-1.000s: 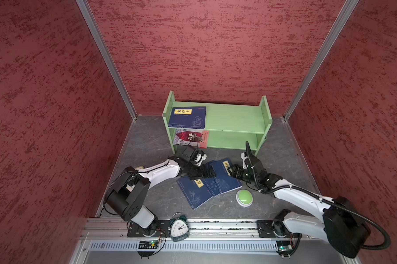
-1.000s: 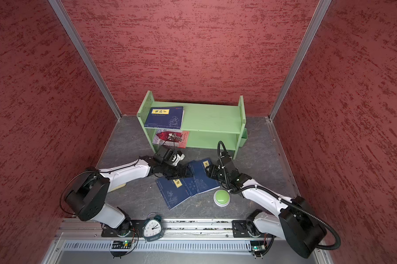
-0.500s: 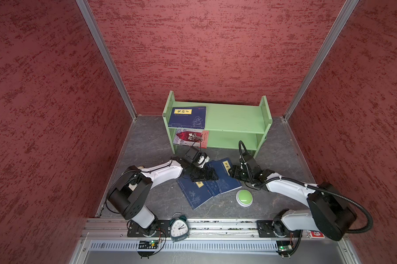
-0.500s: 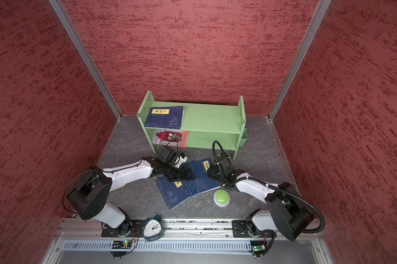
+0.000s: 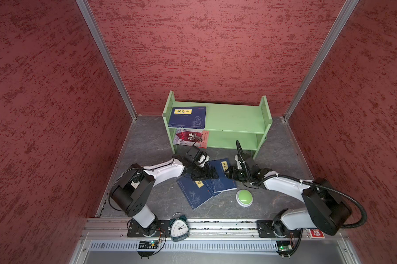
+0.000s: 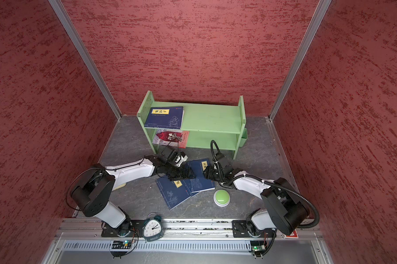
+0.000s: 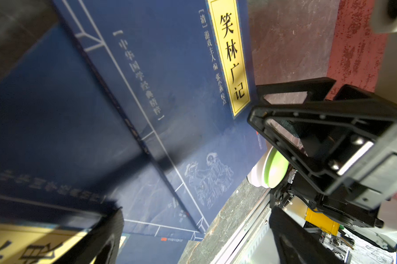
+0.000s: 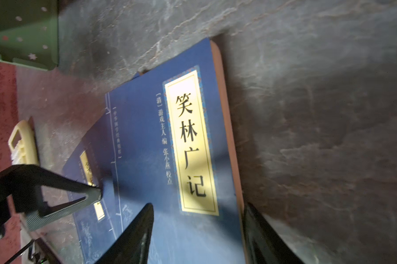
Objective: Stacking books/files
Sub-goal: Pick up the books.
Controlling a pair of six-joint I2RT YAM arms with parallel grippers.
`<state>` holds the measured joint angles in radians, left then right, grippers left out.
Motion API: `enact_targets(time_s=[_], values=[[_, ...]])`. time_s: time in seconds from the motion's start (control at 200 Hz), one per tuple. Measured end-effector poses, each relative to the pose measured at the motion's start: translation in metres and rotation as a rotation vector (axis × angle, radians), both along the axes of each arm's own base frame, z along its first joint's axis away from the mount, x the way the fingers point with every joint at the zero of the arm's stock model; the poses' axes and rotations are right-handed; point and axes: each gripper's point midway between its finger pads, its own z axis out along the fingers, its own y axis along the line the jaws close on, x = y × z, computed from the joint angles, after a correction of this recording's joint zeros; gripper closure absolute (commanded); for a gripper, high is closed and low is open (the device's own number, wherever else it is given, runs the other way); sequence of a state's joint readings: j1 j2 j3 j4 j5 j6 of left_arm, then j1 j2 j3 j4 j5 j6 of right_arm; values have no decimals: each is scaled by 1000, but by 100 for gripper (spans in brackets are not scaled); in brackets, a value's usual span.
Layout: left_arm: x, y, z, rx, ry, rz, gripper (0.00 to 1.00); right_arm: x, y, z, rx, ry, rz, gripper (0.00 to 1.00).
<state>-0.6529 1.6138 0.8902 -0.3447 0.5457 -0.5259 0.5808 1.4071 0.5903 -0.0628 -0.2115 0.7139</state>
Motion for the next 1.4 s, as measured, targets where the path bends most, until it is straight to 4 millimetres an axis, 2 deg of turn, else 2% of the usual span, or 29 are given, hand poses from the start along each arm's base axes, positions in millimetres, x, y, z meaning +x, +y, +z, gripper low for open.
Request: enact_targets(time_s=[0.235, 0.396, 0.516, 0.782, 0.967, 1.197, 1.403], values=[[1, 0, 0, 4, -2, 7, 0, -1, 14, 8, 60, -16, 47, 39], [3, 3, -1, 0, 1, 24, 1, -4, 24, 4, 83, -2, 71, 39], [7, 9, -2, -11, 5, 53, 0, -9, 31, -5, 77, 18, 93, 40], [20, 26, -1, -21, 19, 137, 1, -13, 48, -3, 85, 14, 131, 41], [22, 30, -1, -13, 24, 159, 0, -12, 51, -2, 78, 7, 127, 40], [21, 39, -4, -5, 42, 184, 6, -4, 45, -4, 53, -9, 69, 38], [20, 38, -5, -17, 48, 189, 11, 6, 46, -9, 43, -19, 39, 40]])
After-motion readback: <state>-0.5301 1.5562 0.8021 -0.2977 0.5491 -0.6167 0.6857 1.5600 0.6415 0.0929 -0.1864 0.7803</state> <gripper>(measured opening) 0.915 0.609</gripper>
